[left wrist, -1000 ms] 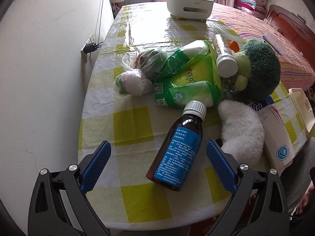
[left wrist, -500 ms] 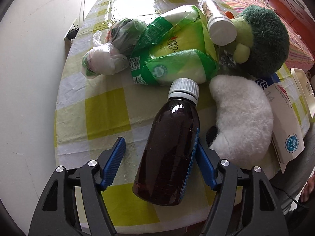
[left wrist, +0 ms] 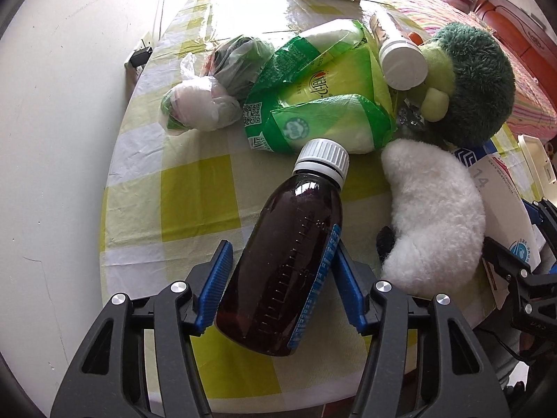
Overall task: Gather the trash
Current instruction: 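Grasp the brown medicine bottle with the left tool while the right tool grasps the white medicine box, then carry the white box into the cream basket and open the right tool while the left tool lifts the bottle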
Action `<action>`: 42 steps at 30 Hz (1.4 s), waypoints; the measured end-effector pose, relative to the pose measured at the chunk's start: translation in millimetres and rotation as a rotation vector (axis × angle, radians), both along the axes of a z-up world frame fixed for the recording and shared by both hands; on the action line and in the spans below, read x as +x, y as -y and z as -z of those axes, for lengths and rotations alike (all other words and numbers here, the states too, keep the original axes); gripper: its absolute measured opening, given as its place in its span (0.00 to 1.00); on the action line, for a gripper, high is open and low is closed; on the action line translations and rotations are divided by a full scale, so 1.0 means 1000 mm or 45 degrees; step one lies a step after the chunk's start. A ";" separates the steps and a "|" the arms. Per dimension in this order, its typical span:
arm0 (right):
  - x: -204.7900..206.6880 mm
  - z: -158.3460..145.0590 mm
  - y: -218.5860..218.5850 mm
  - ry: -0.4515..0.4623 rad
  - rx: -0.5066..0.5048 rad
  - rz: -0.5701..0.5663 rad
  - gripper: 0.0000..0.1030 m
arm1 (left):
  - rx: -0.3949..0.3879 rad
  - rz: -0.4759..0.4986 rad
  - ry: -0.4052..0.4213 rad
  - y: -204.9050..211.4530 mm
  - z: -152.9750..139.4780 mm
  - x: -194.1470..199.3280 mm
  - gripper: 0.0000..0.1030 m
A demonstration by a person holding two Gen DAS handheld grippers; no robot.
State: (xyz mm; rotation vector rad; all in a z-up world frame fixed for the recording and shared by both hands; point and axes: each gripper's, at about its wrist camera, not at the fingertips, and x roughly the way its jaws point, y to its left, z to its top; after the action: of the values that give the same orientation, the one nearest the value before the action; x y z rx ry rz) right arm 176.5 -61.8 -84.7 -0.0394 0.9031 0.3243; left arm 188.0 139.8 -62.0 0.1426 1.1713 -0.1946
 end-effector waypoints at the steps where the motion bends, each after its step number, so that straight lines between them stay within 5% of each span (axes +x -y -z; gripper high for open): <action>1: 0.000 0.000 0.002 0.006 0.003 -0.004 0.64 | 0.002 -0.001 0.001 0.000 0.000 0.001 0.54; 14: -0.003 -0.008 0.053 0.072 0.215 0.067 0.54 | -0.066 -0.139 0.141 -0.008 -0.024 -0.005 0.40; 22: -0.014 -0.027 0.086 0.172 0.274 0.114 0.53 | -0.064 -0.181 0.413 0.010 -0.064 -0.017 0.40; 30: -0.012 -0.054 0.124 0.369 0.211 0.262 0.53 | -0.153 -0.128 0.654 0.053 -0.101 -0.038 0.40; 42: -0.032 -0.061 0.174 0.568 0.218 0.461 0.54 | -0.179 -0.081 0.760 0.105 -0.102 -0.058 0.40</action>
State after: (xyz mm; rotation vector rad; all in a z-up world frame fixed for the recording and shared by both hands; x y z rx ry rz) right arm 144.7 -236.0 -24.0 0.2018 0.4243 0.0470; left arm 129.9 35.1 39.8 0.0336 0.5649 -0.1617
